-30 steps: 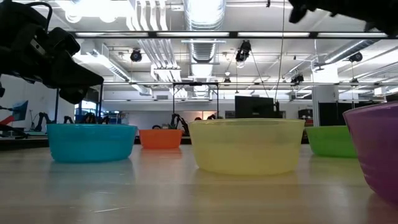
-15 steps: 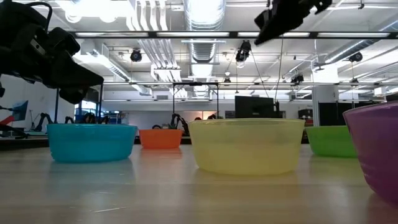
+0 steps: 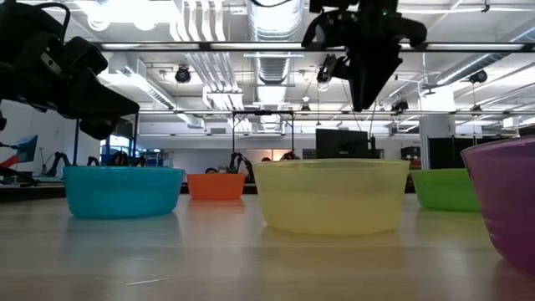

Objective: Nest bowls inside each other
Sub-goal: Stack the pink bowl on the yellow bowl

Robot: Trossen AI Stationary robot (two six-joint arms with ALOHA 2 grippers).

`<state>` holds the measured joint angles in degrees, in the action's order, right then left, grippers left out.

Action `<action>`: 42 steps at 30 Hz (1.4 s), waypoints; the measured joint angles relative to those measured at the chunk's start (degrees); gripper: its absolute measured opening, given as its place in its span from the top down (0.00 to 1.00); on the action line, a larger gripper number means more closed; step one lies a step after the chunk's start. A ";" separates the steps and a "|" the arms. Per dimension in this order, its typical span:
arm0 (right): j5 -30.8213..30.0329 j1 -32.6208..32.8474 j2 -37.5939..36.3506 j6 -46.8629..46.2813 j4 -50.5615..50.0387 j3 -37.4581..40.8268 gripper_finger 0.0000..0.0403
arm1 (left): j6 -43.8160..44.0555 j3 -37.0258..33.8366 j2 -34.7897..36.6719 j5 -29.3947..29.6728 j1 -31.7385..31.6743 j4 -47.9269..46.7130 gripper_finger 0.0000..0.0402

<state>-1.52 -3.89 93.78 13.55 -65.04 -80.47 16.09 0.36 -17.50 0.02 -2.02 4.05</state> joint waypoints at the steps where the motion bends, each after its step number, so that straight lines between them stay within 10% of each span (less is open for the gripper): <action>1: 0.02 -0.63 0.38 0.25 0.00 -0.09 0.72 | -0.01 0.00 0.00 -0.01 0.01 0.00 1.00; 19: 7.99 -17.84 2.03 5.72 11.51 4.50 0.64 | -0.02 0.00 0.00 -0.01 0.00 0.00 1.00; 42: 10.54 -18.50 2.79 6.42 23.01 15.83 0.65 | -0.01 0.00 0.00 -0.01 0.00 0.00 1.00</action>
<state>9.02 -22.39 96.57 19.97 -42.03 -64.64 16.08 0.36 -17.50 0.01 -2.02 4.05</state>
